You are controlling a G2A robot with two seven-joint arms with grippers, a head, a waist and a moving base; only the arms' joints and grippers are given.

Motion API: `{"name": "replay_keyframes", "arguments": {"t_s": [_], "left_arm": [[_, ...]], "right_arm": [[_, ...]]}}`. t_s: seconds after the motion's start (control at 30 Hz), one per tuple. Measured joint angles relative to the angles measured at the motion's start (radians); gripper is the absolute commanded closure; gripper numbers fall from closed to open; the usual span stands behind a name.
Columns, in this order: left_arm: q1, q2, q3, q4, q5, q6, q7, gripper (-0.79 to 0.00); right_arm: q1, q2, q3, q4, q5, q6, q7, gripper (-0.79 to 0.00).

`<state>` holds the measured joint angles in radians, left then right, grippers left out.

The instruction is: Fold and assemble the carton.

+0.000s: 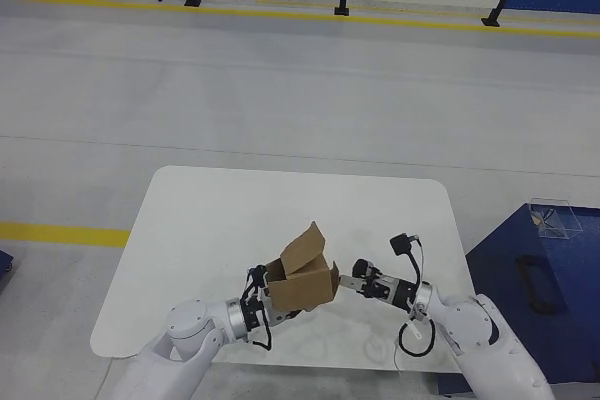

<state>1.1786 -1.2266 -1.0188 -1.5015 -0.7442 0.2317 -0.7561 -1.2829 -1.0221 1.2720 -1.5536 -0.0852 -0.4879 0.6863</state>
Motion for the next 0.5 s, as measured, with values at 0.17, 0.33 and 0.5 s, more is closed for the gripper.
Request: {"name": "replay_keyframes", "arguments": {"t_s": [0.17, 0.33, 0.5], "left_arm": [[-0.018, -0.003, 0.009, 0.003, 0.008, 0.012, 0.0, 0.0], [-0.032, -0.007, 0.02, 0.01, 0.012, 0.017, 0.0, 0.0], [-0.039, -0.01, 0.032, 0.021, 0.017, 0.018, 0.001, 0.0]], "right_arm": [[0.002, 0.002, 0.014, -0.008, 0.019, 0.01, 0.009, -0.785], [0.017, 0.001, 0.015, -0.01, 0.028, 0.023, 0.013, -0.785], [0.032, 0.001, 0.016, -0.017, 0.036, 0.044, 0.022, -0.785]]}}
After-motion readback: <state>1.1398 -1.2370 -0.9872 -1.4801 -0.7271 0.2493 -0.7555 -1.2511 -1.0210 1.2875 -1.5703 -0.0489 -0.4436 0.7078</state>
